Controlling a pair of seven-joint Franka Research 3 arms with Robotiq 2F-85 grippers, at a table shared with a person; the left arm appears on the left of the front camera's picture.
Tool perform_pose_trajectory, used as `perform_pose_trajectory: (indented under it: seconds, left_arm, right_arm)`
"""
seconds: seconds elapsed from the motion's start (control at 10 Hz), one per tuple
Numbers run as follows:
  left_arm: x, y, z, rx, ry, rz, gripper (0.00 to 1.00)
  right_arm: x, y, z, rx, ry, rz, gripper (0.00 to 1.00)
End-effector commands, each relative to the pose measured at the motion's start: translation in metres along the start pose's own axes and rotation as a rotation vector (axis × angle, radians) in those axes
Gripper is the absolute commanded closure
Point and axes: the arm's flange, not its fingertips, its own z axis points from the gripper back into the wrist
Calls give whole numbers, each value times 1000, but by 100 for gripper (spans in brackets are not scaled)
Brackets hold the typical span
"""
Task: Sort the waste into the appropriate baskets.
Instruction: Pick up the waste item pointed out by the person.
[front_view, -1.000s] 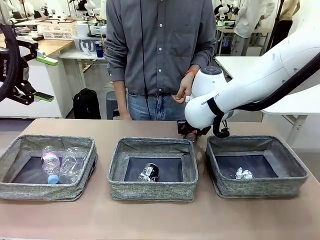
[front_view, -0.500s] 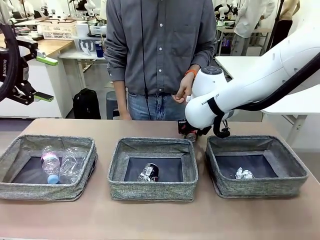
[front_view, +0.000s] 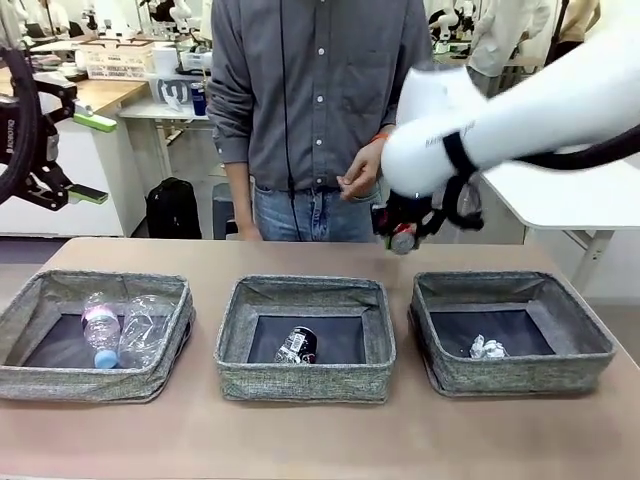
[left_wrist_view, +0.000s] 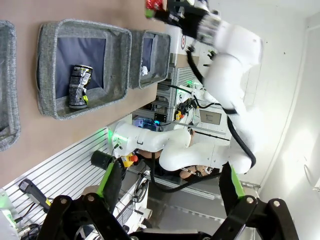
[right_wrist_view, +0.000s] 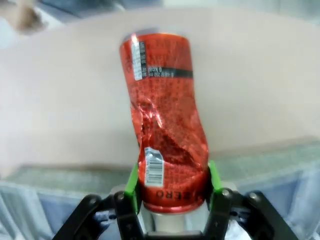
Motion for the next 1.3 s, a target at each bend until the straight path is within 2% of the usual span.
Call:
perform_pose_trajectory:
  seconds: [0.0,0.1,0.2,0.3,0.4,0.5,0.6,0.8,0.9,1.0,1.2]
  left_arm:
    - [-1,-1,2,2,11,-17,0]
    - [-1,-1,2,2,11,-17,0]
    - [-1,-1,2,2,11,-17,0]
    - [-1,-1,2,2,11,-17,0]
    - [-1,-1,2,2,11,-17,0]
    - [-1,-1,2,2,11,-17,0]
    - [-1,-1,2,2,11,-17,0]
    - [-1,-1,2,2,11,-17,0]
    - [-1,-1,2,2,11,-17,0]
    - [-1,-1,2,2,11,-17,0]
    - [-1,-1,2,2,11,-17,0]
  right_arm:
    - [-30,-5,64,-61,183,-27,96]
    - [-50,-8,94,0,147,-64,96]
    - [-78,-6,123,130,112,-60,96]
    - [-115,3,145,331,105,-29,96]
    - [-153,20,156,411,88,-59,96]
    - [-178,40,152,470,118,-143,96]
    - [-117,19,170,263,127,-52,96]
    - [-117,19,170,263,127,-52,96]
    - [-148,29,175,341,128,-81,43]
    - [-144,58,184,314,122,-116,43]
    - [-150,101,258,265,31,-157,43]
